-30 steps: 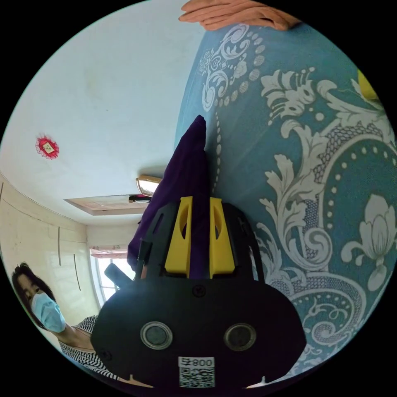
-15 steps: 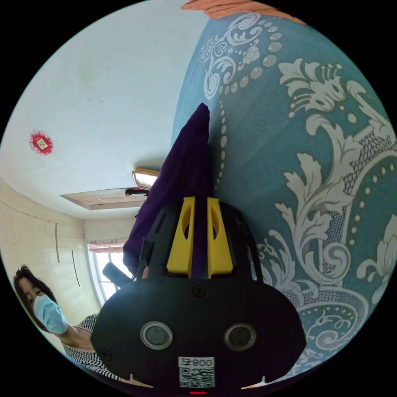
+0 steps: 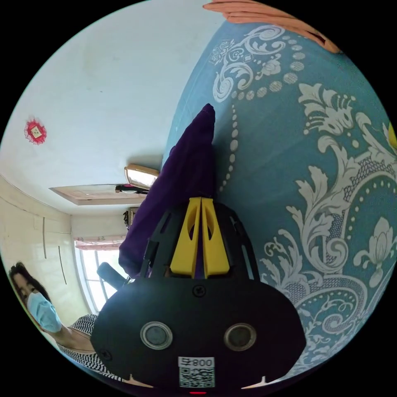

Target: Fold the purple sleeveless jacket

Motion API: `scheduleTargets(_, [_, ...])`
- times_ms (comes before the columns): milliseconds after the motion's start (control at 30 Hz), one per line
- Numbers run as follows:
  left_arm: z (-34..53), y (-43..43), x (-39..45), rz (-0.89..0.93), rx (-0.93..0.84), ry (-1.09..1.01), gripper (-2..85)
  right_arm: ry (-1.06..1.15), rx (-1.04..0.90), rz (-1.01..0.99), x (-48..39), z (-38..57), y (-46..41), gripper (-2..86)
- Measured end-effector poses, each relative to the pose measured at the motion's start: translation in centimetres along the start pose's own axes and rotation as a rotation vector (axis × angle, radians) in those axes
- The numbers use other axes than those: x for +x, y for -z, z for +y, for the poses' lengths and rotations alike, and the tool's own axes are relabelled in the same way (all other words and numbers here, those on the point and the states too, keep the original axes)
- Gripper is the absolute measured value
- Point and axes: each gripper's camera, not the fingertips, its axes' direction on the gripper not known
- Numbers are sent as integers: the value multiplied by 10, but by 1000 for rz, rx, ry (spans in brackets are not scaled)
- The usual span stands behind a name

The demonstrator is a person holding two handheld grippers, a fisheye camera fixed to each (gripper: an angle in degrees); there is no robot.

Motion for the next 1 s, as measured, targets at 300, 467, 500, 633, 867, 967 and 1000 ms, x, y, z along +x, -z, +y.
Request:
scheduleTargets(300, [22, 154, -51, -35, 193, 125, 18, 196, -2, -56, -117, 16, -65, -1])
scheduleTargets(467, [57, 258, -88, -101, 337, 237, 21, 356, -74, -99, -207, 32, -139, -1])
scheduleTargets(500, [70, 282, -99, -121, 365, 274, 22, 399, -107, -94, -229, 37, -164, -1])
scheduleTargets(633, [114, 337, -140, -151, 410, 426, 25, 503, -234, -42, -287, 55, -254, -1])
scheduleTargets(867, [206, 374, -235, -1, 375, 833, 30, 570, -556, 280, -327, 94, -446, -1])
scheduleTargets(967, [220, 391, -254, 65, 369, 879, 33, 563, -584, 324, -333, 106, -477, -1])
scheduleTargets(1000, [223, 399, -260, 89, 380, 879, 34, 556, -574, 327, -335, 108, -483, -1])
